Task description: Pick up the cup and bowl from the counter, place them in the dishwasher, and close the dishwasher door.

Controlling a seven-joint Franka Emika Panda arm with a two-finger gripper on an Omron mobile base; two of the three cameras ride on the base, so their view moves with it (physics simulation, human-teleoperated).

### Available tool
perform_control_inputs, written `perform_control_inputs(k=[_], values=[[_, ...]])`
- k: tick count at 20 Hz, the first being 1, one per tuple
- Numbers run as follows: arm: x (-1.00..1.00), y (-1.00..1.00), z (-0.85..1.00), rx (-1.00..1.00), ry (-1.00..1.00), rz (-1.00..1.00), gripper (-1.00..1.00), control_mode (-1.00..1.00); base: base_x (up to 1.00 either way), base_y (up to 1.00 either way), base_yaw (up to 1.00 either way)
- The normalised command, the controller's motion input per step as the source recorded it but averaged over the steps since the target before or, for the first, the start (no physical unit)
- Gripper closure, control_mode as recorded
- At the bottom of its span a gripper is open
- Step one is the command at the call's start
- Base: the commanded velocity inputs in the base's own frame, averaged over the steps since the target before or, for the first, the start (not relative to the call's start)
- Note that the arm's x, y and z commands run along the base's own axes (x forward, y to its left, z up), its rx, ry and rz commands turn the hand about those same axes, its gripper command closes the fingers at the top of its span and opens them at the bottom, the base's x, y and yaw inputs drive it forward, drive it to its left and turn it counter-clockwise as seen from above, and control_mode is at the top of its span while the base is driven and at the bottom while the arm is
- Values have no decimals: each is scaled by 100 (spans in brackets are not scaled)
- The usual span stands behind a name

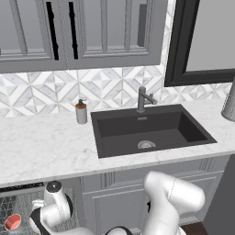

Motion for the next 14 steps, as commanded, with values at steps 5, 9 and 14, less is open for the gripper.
perform_control_inputs(k=[5, 9, 14], values=[[5, 0, 12, 0, 0, 0, 100, -100, 0, 0, 0], [21, 7, 13, 0, -4, 0, 100, -100, 0, 0, 0], [50, 17, 0, 3, -17, 0, 100, -100, 0, 0, 0]])
